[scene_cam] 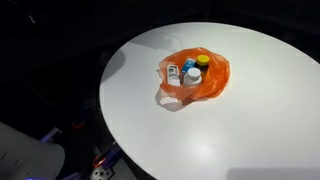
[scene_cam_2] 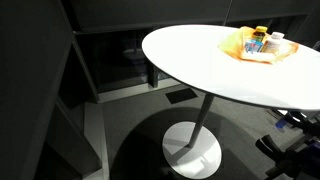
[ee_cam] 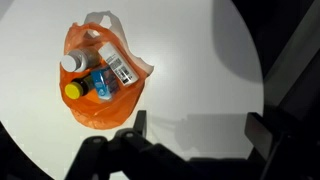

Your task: Pick up the white medicine bottle from the orange plastic and put it on the table

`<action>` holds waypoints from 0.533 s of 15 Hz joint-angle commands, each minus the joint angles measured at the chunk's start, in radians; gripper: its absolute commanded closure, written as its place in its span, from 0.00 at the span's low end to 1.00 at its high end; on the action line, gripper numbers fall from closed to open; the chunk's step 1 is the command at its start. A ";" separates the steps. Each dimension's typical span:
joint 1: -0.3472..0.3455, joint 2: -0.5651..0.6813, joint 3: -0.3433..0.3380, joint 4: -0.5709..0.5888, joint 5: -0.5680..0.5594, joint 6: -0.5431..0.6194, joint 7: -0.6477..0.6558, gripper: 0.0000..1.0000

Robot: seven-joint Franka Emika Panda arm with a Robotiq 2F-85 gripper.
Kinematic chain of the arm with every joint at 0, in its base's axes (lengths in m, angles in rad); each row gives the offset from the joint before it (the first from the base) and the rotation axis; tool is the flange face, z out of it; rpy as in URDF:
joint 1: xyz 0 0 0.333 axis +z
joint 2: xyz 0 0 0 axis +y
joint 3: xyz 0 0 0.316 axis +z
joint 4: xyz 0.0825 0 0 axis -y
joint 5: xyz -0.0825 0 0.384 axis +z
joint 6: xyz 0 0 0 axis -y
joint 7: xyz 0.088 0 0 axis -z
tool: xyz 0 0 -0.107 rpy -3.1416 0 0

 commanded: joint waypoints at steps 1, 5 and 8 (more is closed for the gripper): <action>0.025 0.003 -0.021 0.002 -0.010 -0.003 0.009 0.00; 0.025 0.003 -0.021 0.002 -0.010 -0.003 0.009 0.00; 0.011 0.032 -0.031 0.058 -0.035 -0.030 0.007 0.00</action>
